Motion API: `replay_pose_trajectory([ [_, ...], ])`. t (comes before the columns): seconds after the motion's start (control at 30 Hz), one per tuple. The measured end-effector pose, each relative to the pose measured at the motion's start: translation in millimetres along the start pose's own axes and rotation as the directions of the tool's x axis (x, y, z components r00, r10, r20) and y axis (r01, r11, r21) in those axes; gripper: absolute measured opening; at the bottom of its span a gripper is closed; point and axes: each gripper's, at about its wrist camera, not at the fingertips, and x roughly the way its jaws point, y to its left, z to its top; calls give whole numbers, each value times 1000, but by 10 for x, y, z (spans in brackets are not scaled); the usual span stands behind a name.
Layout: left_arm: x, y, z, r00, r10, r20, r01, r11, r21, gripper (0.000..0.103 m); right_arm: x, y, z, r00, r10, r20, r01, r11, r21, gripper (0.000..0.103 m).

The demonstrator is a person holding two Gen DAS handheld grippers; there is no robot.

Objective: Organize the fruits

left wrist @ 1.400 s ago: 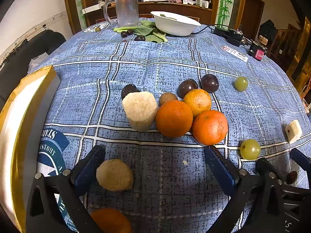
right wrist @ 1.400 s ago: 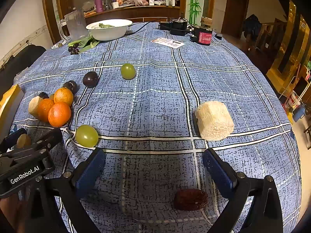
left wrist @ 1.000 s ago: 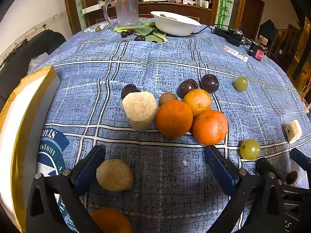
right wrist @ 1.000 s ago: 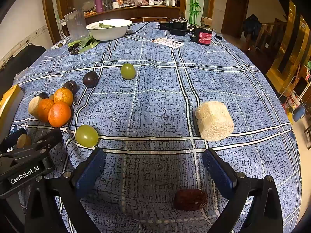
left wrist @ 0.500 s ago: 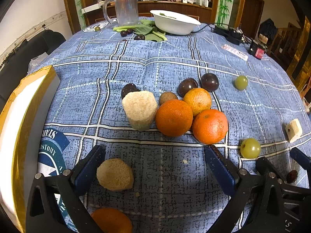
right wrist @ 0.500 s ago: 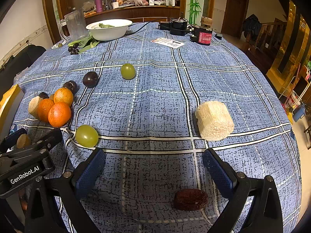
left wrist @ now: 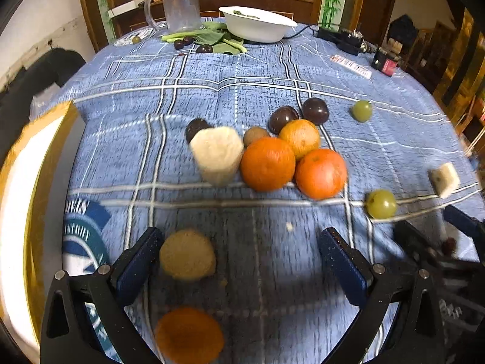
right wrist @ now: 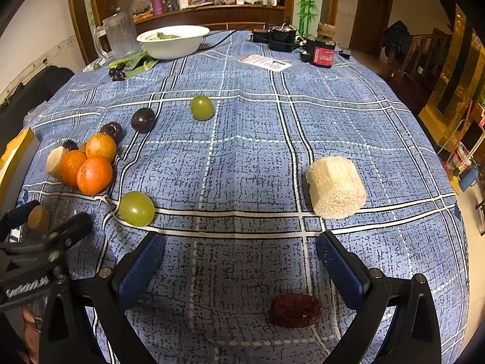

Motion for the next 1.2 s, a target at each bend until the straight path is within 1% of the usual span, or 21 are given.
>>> replay_pose_trajectory([
  [0.03, -57, 36, -31, 1000, -23, 14, 24, 1000, -14, 103, -8, -12, 13, 1000, -2, -3, 2, 1000, -3, 102],
  [0.07, -132, 65, -66, 999, -31, 39, 31, 999, -21, 103, -3, 2, 2, 1000, -1, -7, 0, 1000, -8, 102],
  [0.13, -347, 129, -165, 991, 0, 135, 4, 1000, -29, 103, -11, 12, -13, 1000, 1, -7, -2, 1000, -9, 102],
  [0.17, -405, 152, -192, 988, 11, 156, -6, 999, -32, 103, -15, 11, -11, 1000, 1, -5, -1, 1000, -8, 102],
  [0.2, -471, 201, -227, 986, 19, 166, -12, 999, -40, 103, -1, 17, -8, 1000, 1, -3, -1, 1000, -7, 102],
  [0.3, -579, 360, -273, 993, -2, 114, 9, 998, -63, 103, 20, 9, 2, 1000, -2, 3, 3, 1000, -3, 102],
  [0.33, -619, 419, -267, 994, -9, 113, 17, 997, -72, 103, 19, 9, 2, 1000, -2, 5, 2, 1000, -3, 102],
  [0.4, -784, 556, -290, 989, 1, 147, 13, 995, -95, 103, 13, 6, 1, 1000, -1, 6, 1, 1000, -5, 102],
  [0.53, -1151, 783, -335, 967, 61, 246, -32, 992, -118, 103, -14, -1, -8, 1000, -6, 6, 6, 1000, -8, 102],
  [0.57, -1243, 857, -345, 959, 76, 274, -42, 991, -125, 103, -53, -7, -22, 1000, -13, 13, 13, 1000, -9, 101],
  [0.63, -1355, 971, -364, 945, 98, 311, -57, 989, -138, 103, -170, -19, -53, 999, -14, 51, 15, 1000, -10, 99],
  [0.67, -1412, 1034, -383, 936, 121, 330, -75, 986, -150, 103, -309, -28, -87, 996, 6, 94, -5, 1000, -4, 98],
  [0.73, -1467, 1112, -402, 926, 146, 347, -93, 982, -164, 103, -496, -37, -126, 989, 36, 147, -37, 999, 4, 99],
  [0.8, -1455, 1121, -391, 930, 124, 345, -72, 985, -158, 103, -639, -6, -145, 980, 62, 188, -61, 998, -11, 99],
  [0.87, -1392, 1075, -414, 944, 79, 320, -37, 990, -136, 103, -711, 17, -162, 974, 93, 207, -90, 996, -23, 99],
  [0.93, -1323, 974, -452, 954, 41, 298, -14, 995, -95, 103, -722, 5, -163, 971, 124, 206, -125, 992, -8, 99],
  [1.0, -1272, 860, -492, 960, 16, 279, -1, 999, -51, 103, -699, 5, -148, 971, 151, 187, -153, 988, -3, 98],
  [1.07, -1190, 728, -529, 967, -30, 254, 34, 999, -10, 103, -675, 32, -133, 970, 170, 175, -172, 985, -5, 92],
  [1.13, -1116, 620, -548, 970, -68, 234, 65, 998, 20, 103, -609, 67, -123, 967, 208, 145, -210, 978, -3, 75],
  [1.17, -1066, 557, -558, 972, -86, 219, 79, 996, 38, 103, -561, 80, -101, 964, 234, 128, -237, 972, 3, 72],
  [1.2, -1031, 522, -565, 972, -99, 213, 91, 995, 51, 103, -525, 81, -88, 960, 252, 120, -255, 967, 9, 66],
])
